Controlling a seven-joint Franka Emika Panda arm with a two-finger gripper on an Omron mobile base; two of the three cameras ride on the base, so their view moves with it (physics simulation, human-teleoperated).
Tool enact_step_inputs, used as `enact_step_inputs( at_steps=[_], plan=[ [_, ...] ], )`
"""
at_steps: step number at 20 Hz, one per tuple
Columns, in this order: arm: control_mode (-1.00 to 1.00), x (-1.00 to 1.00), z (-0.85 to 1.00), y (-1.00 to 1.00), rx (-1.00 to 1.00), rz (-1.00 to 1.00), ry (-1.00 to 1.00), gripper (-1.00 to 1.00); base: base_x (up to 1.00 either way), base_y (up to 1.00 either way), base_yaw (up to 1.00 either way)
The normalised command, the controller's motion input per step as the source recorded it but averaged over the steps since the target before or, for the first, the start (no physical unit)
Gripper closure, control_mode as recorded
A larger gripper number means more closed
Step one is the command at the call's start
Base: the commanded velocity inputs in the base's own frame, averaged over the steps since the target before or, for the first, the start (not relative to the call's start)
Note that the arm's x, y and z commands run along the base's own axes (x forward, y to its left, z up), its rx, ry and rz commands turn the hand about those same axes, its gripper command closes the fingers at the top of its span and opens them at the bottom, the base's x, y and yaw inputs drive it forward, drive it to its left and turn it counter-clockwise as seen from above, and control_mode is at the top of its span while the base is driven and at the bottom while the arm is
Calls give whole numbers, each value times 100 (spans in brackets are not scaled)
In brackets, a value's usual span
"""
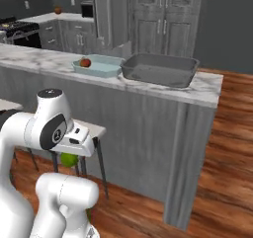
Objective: Place the cold items (mango and lime) from the fridge in one tupperware on the dining counter. Place the warm items (hot dog and kebab skewer) in the stove area in another tupperware.
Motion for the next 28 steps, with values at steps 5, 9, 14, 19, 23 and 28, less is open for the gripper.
enact_step_inputs(
  at_steps=[5,9,14,19,23,28],
  plan=[
    [100,0,0,0,0,0,0,100,36,99,-43],
    [100,0,0,0,0,0,0,100,49,100,-39],
    [100,0,0,0,0,0,0,100,75,83,-28],
    [100,0,0,0,0,0,0,100,82,23,-4],
    [100,0,0,0,0,0,0,100,32,0,-3],
    [100,0,0,0,0,0,0,100,12,0,-2]
  ],
)
